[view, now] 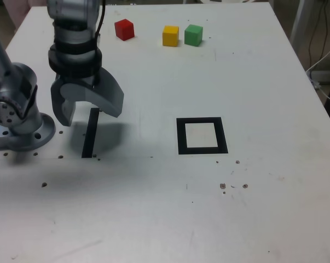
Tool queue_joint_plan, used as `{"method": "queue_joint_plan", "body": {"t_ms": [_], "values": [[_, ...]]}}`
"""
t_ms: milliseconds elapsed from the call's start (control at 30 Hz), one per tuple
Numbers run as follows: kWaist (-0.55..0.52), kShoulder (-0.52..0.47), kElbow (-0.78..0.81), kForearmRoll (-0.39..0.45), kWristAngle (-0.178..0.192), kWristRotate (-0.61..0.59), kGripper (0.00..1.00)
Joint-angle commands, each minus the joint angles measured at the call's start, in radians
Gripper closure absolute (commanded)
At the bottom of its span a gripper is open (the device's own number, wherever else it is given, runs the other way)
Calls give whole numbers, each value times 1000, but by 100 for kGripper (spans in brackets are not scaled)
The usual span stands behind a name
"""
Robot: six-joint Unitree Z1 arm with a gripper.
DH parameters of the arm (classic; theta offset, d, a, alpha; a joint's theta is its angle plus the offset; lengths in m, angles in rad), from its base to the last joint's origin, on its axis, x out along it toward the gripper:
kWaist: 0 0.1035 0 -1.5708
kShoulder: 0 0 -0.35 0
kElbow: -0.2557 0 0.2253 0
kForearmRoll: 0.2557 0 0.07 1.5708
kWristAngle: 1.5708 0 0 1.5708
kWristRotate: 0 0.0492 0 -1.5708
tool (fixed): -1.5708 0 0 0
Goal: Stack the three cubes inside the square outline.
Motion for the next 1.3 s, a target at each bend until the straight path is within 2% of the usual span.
{"method": "queue_joint_plan", "body": {"t_ms": [0,333,533,667,867,1033,1267], "values": [[2,2,2,-2,2,-1,1],[2,6,6,-8,1,-1,1],[25,8,4,-12,20,-1,1],[91,9,-16,-11,52,2,1],[250,37,-83,11,83,40,1],[369,84,-189,52,97,88,1],[525,182,-349,114,137,145,1]]}}
